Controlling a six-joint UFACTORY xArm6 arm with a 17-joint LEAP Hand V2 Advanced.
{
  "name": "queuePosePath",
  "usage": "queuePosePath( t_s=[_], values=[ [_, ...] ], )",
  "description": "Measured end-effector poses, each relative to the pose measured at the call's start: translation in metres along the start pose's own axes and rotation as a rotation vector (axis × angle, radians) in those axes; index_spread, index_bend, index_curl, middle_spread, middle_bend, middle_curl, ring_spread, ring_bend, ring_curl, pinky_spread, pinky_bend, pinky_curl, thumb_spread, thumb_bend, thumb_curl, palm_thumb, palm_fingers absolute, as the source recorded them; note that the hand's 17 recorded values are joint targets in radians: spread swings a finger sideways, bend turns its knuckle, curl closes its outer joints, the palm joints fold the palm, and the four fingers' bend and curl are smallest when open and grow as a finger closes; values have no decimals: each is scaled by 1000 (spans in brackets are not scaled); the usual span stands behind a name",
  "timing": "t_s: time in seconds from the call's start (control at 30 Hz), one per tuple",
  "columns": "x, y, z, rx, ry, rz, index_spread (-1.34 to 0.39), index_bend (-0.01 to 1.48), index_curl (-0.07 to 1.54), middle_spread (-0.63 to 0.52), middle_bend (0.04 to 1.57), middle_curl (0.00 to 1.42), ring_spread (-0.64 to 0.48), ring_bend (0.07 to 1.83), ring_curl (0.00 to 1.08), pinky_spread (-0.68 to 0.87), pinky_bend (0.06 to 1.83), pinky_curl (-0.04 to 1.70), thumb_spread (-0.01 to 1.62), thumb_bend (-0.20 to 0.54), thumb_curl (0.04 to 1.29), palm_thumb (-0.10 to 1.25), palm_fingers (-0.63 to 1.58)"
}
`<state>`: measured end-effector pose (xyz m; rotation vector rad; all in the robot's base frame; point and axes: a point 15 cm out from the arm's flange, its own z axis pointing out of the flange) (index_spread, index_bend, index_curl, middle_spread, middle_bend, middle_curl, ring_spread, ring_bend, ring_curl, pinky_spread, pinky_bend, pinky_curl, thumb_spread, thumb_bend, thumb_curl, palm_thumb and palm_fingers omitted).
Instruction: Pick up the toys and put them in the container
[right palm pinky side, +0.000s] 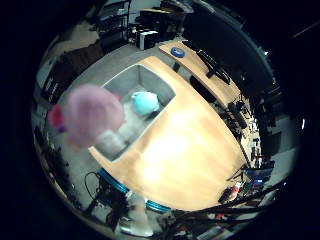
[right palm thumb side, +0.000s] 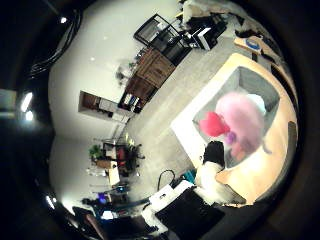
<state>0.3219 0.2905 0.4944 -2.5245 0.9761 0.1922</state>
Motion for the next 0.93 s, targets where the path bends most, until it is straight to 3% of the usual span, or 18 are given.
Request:
queuePosePath(
  t_s=[0.33,0.93],
  values=[
    [-2,-2,-4,17,3,-10,-574,238,462,-305,275,496,-253,769,467,14,928,432,966,-34,556,507,119],
    [6,-2,2,60,12,-20,-585,192,387,-311,191,381,-282,683,361,58,771,322,960,-30,477,540,273]
  ],
)
